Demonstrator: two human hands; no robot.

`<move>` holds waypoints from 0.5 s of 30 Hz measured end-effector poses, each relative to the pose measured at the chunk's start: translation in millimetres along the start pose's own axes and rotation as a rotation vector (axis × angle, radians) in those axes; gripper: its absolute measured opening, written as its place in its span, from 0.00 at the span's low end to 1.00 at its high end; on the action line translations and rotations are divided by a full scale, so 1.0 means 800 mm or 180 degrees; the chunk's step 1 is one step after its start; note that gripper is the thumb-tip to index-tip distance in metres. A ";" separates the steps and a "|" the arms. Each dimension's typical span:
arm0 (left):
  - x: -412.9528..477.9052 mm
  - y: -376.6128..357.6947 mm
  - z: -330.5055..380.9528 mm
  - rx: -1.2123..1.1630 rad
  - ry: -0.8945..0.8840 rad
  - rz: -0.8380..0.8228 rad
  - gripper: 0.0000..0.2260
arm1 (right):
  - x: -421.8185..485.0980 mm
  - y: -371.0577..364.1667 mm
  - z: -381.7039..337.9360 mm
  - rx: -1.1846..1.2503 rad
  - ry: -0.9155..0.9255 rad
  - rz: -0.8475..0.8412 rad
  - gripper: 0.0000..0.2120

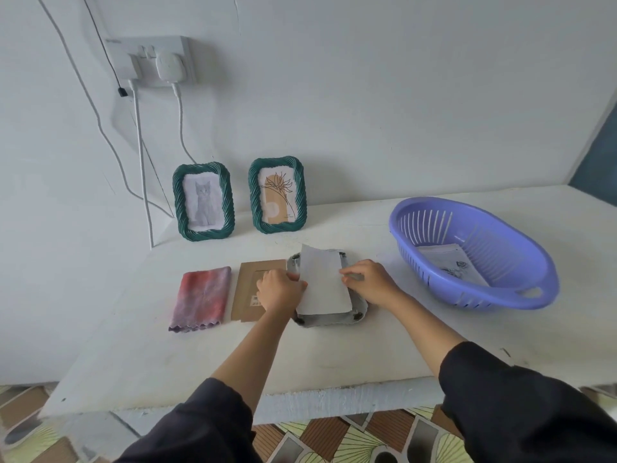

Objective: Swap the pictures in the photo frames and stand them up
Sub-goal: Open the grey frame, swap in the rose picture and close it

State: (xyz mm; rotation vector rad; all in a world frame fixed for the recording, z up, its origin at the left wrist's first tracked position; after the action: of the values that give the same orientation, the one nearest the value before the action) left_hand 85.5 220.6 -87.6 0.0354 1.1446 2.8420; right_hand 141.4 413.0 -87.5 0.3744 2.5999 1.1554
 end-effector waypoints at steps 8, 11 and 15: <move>0.002 0.002 0.056 -0.1438 -0.0218 -0.0138 0.03 | -0.056 0.149 -0.006 -0.1375 -0.0365 0.1259 0.29; -0.007 -0.024 0.079 -0.1757 -0.0121 -0.0439 0.04 | -0.054 0.144 0.044 -0.1042 -0.0866 0.0550 0.21; -0.024 -0.079 0.102 -0.1714 -0.0069 -0.0792 0.10 | -0.045 0.155 0.053 -0.0527 -0.0623 0.0564 0.16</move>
State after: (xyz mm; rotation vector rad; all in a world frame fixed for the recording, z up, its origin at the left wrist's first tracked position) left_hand 112.5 321.2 -72.6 -0.1004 0.3205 2.8048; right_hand 205.2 509.8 -16.7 0.6569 2.3220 1.3092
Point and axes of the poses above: each hand's wrist, its own x-axis towards the middle knuckle, its own y-axis out of the back of the hand, z = x × y, the point moved 10 cm from there along x, towards the middle knuckle, and after that the axes turned 8 degrees about -y, right-handed, at the moved point
